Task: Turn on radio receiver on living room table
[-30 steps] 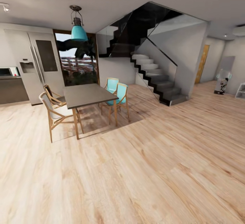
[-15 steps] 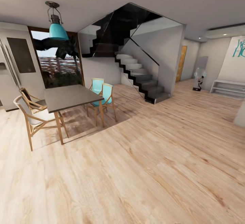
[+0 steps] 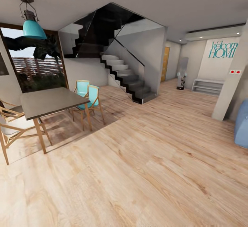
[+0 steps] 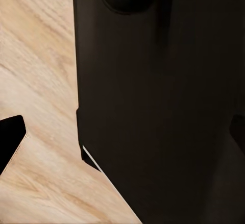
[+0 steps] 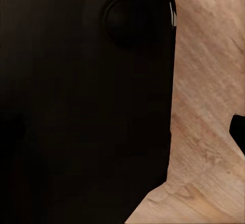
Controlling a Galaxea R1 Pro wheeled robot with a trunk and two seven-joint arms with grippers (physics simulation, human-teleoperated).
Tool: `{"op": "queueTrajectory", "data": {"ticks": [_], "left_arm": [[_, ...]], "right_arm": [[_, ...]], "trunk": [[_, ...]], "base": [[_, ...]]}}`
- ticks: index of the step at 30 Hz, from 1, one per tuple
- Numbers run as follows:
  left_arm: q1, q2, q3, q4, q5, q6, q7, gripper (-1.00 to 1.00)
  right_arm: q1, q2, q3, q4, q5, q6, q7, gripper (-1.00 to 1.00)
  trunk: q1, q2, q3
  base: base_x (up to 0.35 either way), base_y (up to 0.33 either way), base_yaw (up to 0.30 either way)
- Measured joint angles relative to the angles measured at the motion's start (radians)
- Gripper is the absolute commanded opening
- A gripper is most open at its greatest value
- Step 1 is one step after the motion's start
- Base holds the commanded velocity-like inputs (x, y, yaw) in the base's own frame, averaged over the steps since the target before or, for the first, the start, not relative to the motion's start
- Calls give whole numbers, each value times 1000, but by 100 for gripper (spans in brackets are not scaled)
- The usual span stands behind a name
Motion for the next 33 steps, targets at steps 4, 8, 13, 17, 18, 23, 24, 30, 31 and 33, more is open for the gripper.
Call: {"op": "queueTrajectory", "data": {"ticks": [4,8,13,17,18,23,24,30,31,33], "left_arm": [[0,0,0,0,0,0,0,100],[0,1,1,0,0,0,0,100],[0,1,1,0,0,0,0,100],[0,1,0,0,0,0,0,100],[0,0,0,0,0,0,0,100],[0,1,0,0,0,0,0,100],[0,1,0,0,0,0,0,100],[0,0,0,0,0,0,0,100],[0,0,0,0,0,0,0,100],[0,0,0,0,0,0,0,100]], "right_arm": [[0,0,0,0,0,0,0,100],[0,0,0,0,0,0,0,100],[0,0,0,0,0,0,0,100],[0,0,0,0,0,0,0,100],[0,0,0,0,0,0,0,100],[0,0,0,0,0,0,0,100],[0,0,0,0,0,0,0,100],[0,0,0,0,0,0,0,100],[0,0,0,0,0,0,0,100],[0,0,0,0,0,0,0,100]], "trunk": [[0,0,0],[0,0,0],[0,0,0],[0,0,0],[0,0,0],[0,0,0],[0,0,0],[0,0,0],[0,0,0],[0,0,0]], "base": [[0,0,-290],[0,0,-290],[0,0,-290],[0,0,-290],[0,0,-290],[0,0,-290],[0,0,-290],[0,0,-290],[0,0,-290],[0,0,-290]]}}
